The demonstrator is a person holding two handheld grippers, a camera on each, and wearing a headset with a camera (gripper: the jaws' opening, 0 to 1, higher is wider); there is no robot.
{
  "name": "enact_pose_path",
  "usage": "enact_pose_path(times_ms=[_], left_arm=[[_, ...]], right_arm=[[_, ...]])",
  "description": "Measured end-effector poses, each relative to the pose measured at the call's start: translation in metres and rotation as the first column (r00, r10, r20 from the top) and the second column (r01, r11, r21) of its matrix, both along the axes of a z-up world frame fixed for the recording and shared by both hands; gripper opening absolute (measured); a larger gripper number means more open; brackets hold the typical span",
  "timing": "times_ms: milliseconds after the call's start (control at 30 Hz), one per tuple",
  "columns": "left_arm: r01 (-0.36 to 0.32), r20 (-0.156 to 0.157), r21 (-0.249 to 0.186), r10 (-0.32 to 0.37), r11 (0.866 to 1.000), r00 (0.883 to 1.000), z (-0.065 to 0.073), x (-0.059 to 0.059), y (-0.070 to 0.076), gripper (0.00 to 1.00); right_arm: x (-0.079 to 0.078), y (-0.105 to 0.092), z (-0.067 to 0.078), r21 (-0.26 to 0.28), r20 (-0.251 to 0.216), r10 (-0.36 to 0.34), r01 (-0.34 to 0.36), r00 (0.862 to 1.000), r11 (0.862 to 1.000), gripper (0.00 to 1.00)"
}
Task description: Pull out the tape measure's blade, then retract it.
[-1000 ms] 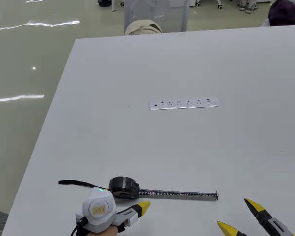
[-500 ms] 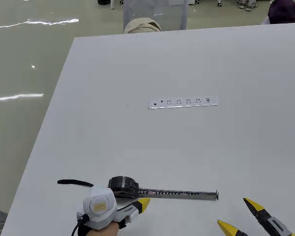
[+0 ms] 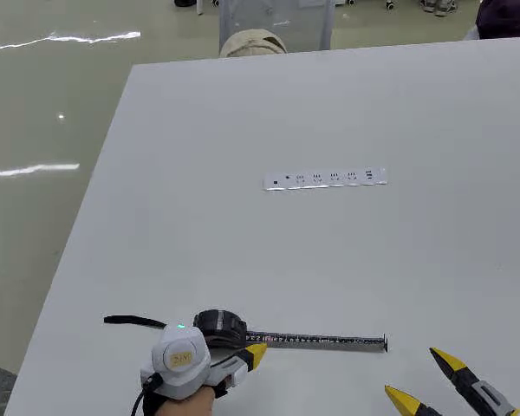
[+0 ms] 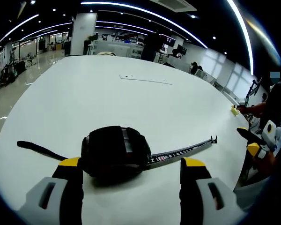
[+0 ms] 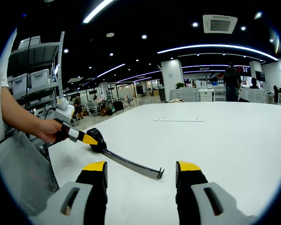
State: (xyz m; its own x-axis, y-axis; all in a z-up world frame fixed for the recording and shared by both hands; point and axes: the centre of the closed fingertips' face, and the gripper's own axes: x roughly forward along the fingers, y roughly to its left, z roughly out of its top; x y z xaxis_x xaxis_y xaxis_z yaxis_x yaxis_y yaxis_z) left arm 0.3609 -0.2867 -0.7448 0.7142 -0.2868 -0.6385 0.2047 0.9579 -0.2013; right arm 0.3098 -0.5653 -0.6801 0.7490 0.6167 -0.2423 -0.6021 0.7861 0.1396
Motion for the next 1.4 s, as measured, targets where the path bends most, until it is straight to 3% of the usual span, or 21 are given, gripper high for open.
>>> enact_pose_path(times_ms=[367, 767, 1400], left_arm=[[-0.043, -0.026, 0.019, 0.043, 0.999, 0.999, -0.005, 0.004, 0.004, 0.81], [-0.092, -0.034, 0.034, 0.093, 0.995, 0.995, -0.007, 0.005, 0.004, 0.81], [-0.16, -0.047, 0.063, 0.163, 0.985, 0.985, -0.01, 0.007, 0.009, 0.78]], right_arm=[[-0.004, 0.005, -0.01, -0.004, -0.031, 0.042, -0.043, 0.999, 0.999, 0.56], [-0.003, 0.004, -0.02, -0.007, -0.046, 0.066, -0.067, 0.997, 0.998, 0.56], [0.008, 0.0, -0.034, -0.012, -0.079, 0.095, -0.096, 0.992, 0.995, 0.56]])
